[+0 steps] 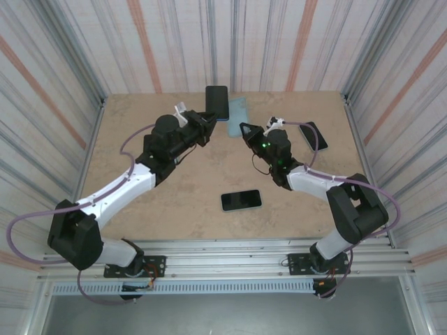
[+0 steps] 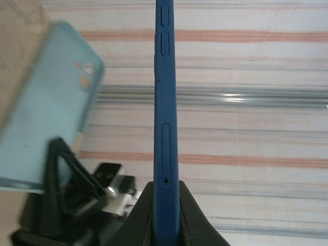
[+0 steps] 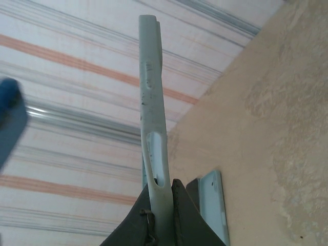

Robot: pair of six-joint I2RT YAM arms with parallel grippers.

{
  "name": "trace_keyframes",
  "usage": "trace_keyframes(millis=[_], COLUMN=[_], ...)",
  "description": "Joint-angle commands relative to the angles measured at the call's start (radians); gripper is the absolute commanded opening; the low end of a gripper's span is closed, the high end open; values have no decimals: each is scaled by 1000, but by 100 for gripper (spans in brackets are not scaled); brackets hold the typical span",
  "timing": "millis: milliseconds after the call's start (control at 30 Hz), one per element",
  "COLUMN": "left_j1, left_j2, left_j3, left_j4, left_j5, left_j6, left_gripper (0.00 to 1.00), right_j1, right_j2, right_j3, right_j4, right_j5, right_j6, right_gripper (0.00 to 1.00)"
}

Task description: Take the phone out of the phone case

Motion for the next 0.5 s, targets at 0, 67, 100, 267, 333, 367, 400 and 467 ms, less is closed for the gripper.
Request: trace_keyframes(millis=[0,67,100,267,333,367,400,467], left_j1=[54,88,103,164,180,185,192,204], left_j2=[-12,6,16,84,119,133,151,187], left_j3=[-45,-72,-87,-148,-170,-174,-177,-183], left_j4=[63,88,104,173,212,217,220,259], left_j5=[84,114,123,166,173,178,181,191], left_j6=[52,62,73,85,82,85,86,85], left_gripper=[8,8,8,7,6,6,6,6], right_j1=[-4,-2,-1,10,16,21,25,33], right_j2=[-38,-38,-38,-31,-28,-26,-25,-21], right_j3=[-8,-11,-11,-16,-20,-22,-23,-25], right_j4=[-19,-18,-20,-21,-15,-16,-16,-23], right_j5=[5,-1,-5,-4,1,4,5,8], right_j6=[-37,-36,-36,-30,-28,-29,-29,-26], right_gripper=[4,4,4,4,4,4,4,4])
